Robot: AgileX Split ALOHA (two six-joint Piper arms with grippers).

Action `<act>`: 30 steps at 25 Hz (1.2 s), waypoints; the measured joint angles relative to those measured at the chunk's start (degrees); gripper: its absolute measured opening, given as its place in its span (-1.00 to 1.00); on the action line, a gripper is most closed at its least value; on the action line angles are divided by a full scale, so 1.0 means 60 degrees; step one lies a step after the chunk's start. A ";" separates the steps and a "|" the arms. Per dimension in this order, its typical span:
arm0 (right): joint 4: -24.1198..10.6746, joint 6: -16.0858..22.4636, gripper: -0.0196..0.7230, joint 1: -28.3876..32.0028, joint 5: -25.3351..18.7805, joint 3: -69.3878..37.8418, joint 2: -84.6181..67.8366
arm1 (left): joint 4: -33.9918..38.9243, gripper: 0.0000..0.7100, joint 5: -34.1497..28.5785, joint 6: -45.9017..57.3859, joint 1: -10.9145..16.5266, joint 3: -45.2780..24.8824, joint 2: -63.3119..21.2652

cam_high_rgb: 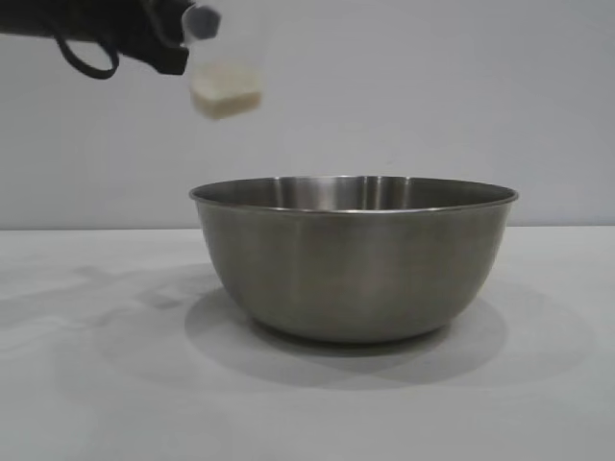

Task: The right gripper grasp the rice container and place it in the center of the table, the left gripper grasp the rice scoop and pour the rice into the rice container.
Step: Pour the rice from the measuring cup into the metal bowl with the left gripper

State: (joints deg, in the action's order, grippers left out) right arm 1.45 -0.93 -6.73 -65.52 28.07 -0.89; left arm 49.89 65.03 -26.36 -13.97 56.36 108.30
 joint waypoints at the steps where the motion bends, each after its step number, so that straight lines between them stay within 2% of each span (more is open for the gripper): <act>1: 0.0000 0.0000 0.55 0.0000 0.0000 0.0000 0.0000 | 0.0105 -1.00 0.0000 -0.0348 -0.0118 0.0017 0.0000; 7: 0.0000 0.0000 0.55 0.0000 0.0000 0.0000 0.0000 | 0.0183 -1.00 -0.0061 -0.2342 -0.0762 0.0072 0.0000; 13: 0.0000 0.0000 0.55 0.0000 0.0000 0.0000 0.0000 | 0.0183 -1.00 -0.0590 -0.4861 -0.1260 0.0092 0.0000; 21: 0.0000 0.0000 0.55 0.0000 0.0000 0.0000 0.0000 | 0.0230 -1.00 -0.0843 -0.7911 -0.1459 0.0092 0.0000; 30: 0.0000 0.0000 0.55 0.0000 0.0000 0.0000 0.0000 | 0.0391 -1.00 -0.0878 -0.9793 -0.1774 0.0092 0.0000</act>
State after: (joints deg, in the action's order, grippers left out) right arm 1.45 -0.93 -6.73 -65.52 28.07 -0.89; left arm 52.23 59.76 -85.12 -24.61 56.92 108.30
